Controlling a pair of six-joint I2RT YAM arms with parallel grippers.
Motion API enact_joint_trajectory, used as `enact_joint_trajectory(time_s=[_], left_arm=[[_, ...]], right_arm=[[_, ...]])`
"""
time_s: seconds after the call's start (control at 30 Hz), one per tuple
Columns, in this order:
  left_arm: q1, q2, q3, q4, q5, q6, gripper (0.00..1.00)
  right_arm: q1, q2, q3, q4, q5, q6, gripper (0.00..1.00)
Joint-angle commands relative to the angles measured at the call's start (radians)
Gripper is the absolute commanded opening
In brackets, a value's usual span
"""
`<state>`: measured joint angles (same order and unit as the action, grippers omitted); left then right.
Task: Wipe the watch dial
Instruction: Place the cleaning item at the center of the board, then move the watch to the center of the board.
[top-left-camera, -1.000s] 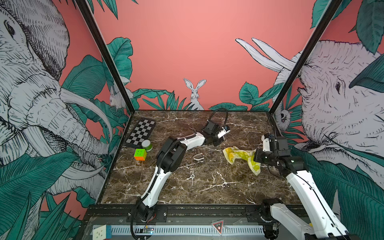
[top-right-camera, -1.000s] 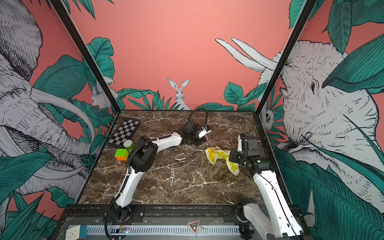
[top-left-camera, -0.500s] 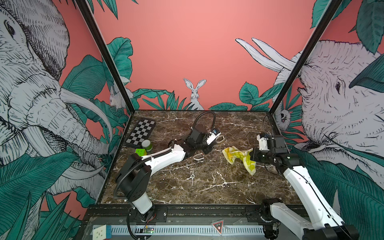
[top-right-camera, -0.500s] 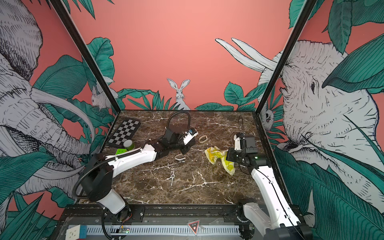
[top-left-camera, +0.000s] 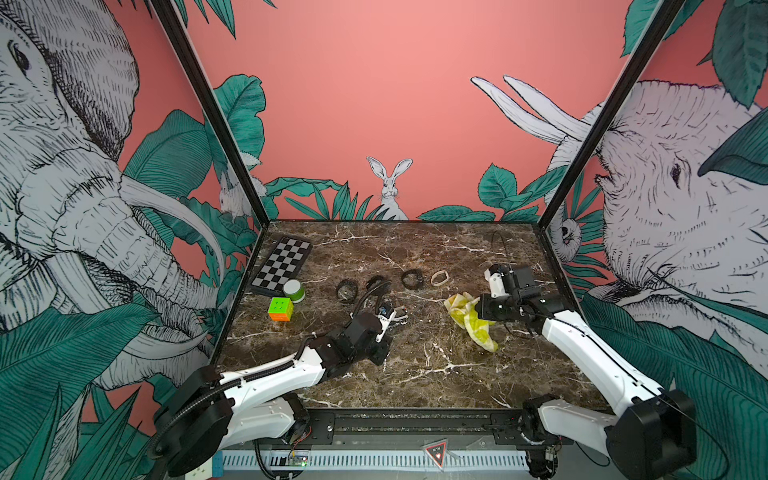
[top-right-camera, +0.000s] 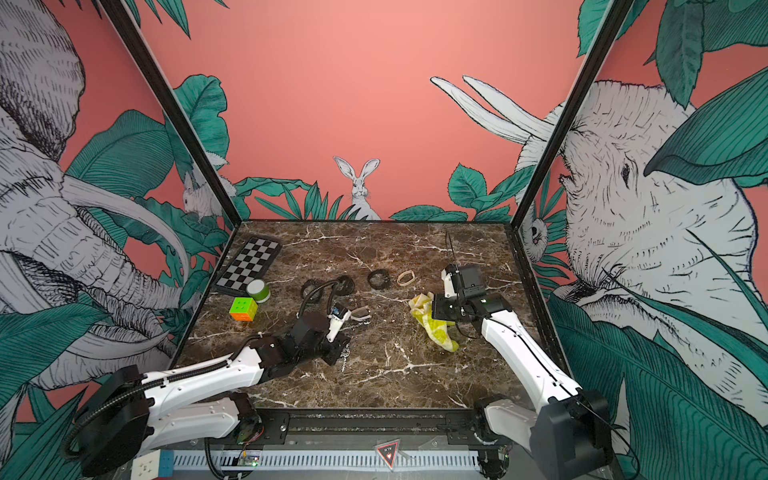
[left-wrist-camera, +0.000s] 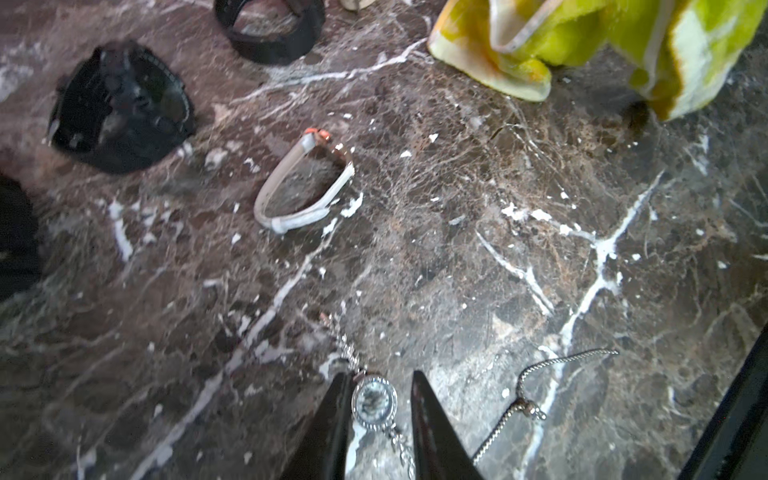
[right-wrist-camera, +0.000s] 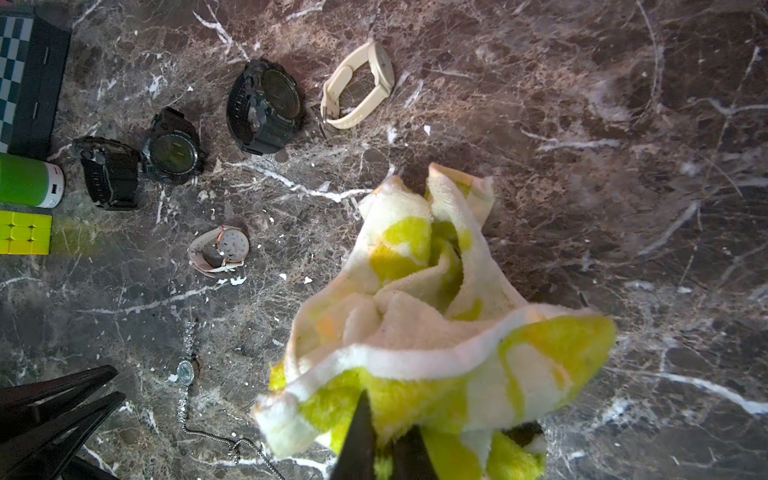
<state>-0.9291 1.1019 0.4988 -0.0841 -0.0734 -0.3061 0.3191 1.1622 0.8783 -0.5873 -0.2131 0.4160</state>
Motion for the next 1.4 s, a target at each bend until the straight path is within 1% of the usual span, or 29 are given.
enact_joint_trajectory(time_s=[0.0, 0.1, 0.13, 0.27, 0.37, 0.53, 0.6, 0.73, 0.9, 1.07, 1.27, 1.37], left_arm=[[-0.005, -0.040, -0.023, -0.095, -0.040, -0.147, 0.29], [-0.005, -0.035, -0.043, -0.105, -0.011, -0.178, 0.29], [-0.005, -0.034, -0.048, -0.105, -0.015, -0.183, 0.29], [-0.004, -0.016, -0.037, -0.101, -0.043, -0.174, 0.31], [-0.004, 0.044, 0.003, -0.102, -0.025, -0.156, 0.31], [-0.003, 0.185, 0.085, -0.096, 0.012, -0.129, 0.30], [-0.002, 0.225, 0.125, -0.120, 0.007, -0.122, 0.30], [0.014, 0.251, 0.148, -0.128, 0.007, -0.122, 0.30], [0.062, 0.280, 0.173, -0.158, 0.028, -0.098, 0.30], [0.078, 0.305, 0.177, -0.148, 0.052, -0.082, 0.30], [0.086, 0.358, 0.211, -0.147, 0.100, -0.065, 0.29], [0.087, 0.385, 0.224, -0.152, 0.107, -0.060, 0.29]], right_arm=[[0.023, -0.011, 0.049, 0.011, 0.066, 0.012, 0.29], [0.032, -0.035, 0.053, -0.005, 0.088, 0.013, 0.39], [0.034, -0.042, 0.052, -0.009, 0.095, 0.015, 0.41], [0.038, -0.067, 0.047, -0.027, 0.109, 0.020, 0.44], [0.039, -0.093, 0.042, -0.041, 0.119, 0.024, 0.45], [0.040, -0.138, 0.037, -0.076, 0.141, 0.023, 0.45], [0.038, -0.152, 0.037, -0.085, 0.152, 0.016, 0.45], [0.038, -0.141, 0.054, -0.095, 0.168, -0.003, 0.46], [0.038, -0.105, 0.079, -0.071, 0.173, -0.021, 0.45], [0.038, -0.113, 0.061, -0.039, 0.162, -0.001, 0.45], [0.038, -0.120, 0.048, -0.051, 0.182, -0.008, 0.46], [0.038, -0.137, 0.029, -0.052, 0.188, -0.009, 0.46]])
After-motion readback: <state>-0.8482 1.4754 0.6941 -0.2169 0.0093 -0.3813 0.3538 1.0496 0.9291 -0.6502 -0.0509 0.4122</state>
